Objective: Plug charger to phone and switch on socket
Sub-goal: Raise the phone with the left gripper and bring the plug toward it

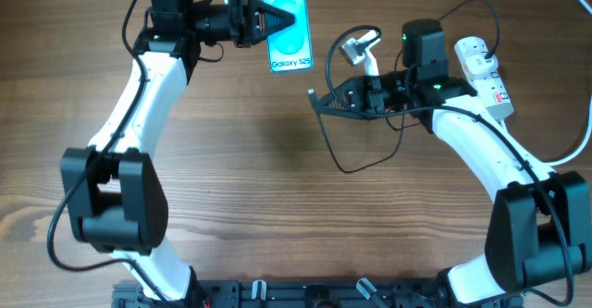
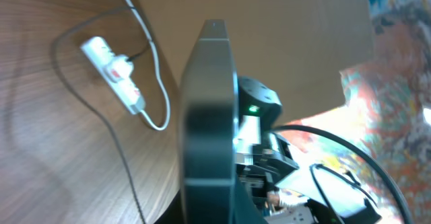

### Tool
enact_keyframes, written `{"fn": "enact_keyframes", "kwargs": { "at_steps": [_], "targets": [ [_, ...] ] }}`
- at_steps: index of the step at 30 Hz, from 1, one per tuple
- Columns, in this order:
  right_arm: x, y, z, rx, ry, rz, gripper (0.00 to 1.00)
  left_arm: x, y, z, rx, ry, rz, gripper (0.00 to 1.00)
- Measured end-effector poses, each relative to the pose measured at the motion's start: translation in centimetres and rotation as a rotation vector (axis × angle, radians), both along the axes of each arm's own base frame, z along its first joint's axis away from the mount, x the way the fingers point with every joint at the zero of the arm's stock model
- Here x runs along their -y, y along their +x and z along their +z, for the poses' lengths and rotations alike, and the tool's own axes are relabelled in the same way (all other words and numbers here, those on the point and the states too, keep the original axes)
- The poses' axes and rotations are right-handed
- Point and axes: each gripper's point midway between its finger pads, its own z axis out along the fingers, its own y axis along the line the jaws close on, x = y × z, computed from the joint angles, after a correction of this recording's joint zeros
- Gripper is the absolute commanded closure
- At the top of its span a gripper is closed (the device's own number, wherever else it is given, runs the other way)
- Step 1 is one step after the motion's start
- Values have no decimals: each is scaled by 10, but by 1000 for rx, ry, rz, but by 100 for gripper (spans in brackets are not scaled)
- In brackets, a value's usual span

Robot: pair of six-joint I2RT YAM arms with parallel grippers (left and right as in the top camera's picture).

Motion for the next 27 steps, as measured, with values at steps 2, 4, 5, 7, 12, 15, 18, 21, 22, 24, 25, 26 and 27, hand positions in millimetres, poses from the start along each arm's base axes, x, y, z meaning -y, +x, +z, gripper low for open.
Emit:
{"fn": "enact_keyframes", "kwargs": {
  "at_steps": [2, 4, 5, 7, 12, 15, 18, 21, 22, 24, 25, 26, 27],
  "targets": [
    [-4, -3, 1, -33, -8, 14, 96, 3, -10, 15, 28, -7, -16, 96],
    [-9, -5, 2, -52, -13, 28, 96, 4, -19, 31, 55, -13, -25, 96],
    [-11, -7, 3, -58, -14, 36, 96, 3, -22, 36, 65, -15, -26, 96],
    [-14, -5, 8, -37, -8, 42, 96, 3, -26, 43, 71, -19, -31, 96],
    [-15, -2, 22, -20, -4, 37, 96, 3, -23, 42, 58, -12, -8, 96],
    [-15, -3, 36, -2, -3, 23, 96, 3, -20, 41, 52, -9, 5, 96],
    [-15, -2, 41, -20, -10, 10, 96, 2, -19, 40, 41, -7, 15, 96],
    [-16, 1, 44, -20, -13, -8, 96, 2, -15, 40, 1, -5, 36, 96],
    [-16, 3, 45, -18, -13, -15, 96, 2, -15, 39, -11, -5, 39, 96],
    [-18, 6, 47, -7, -12, -34, 96, 2, -14, 39, -36, -6, 45, 96],
    [-18, 7, 49, -4, -11, -38, 96, 2, -14, 39, -48, -6, 49, 96],
    [-19, 8, 50, -5, -11, -43, 96, 2, -14, 39, -55, -6, 51, 96],
    [-19, 9, 50, -7, -11, -50, 96, 2, -13, 39, -61, -6, 52, 96]
  ]
}}
